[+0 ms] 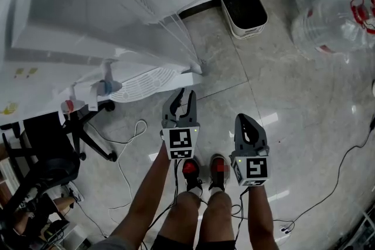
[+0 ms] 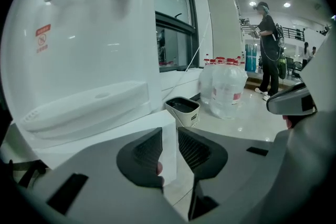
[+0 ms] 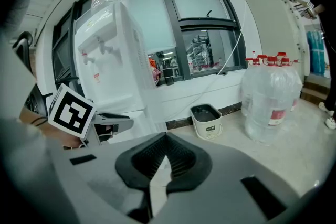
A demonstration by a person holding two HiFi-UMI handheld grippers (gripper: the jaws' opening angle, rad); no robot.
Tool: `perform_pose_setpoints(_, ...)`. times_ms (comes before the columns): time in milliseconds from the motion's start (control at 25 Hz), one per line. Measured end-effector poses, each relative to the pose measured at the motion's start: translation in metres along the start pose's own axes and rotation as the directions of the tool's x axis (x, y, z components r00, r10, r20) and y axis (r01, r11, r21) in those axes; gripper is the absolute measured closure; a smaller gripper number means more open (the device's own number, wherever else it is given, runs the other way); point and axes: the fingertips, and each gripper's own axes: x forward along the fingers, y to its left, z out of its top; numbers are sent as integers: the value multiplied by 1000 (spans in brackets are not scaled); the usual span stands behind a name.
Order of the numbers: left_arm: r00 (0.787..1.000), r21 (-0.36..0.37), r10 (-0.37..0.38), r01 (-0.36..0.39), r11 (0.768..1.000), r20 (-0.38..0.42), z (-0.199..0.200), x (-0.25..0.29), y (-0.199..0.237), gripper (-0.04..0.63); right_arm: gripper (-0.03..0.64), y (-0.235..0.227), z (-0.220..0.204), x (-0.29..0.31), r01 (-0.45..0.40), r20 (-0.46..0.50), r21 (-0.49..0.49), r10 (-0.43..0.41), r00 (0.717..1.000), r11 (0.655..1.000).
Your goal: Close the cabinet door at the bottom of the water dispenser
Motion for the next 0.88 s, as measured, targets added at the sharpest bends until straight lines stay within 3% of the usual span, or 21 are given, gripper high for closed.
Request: perform_pose_setpoints(880, 996, 30, 62, -64, 998, 63, 19, 28, 23, 485, 600, -19, 8, 13, 22, 62, -24, -21, 998, 999)
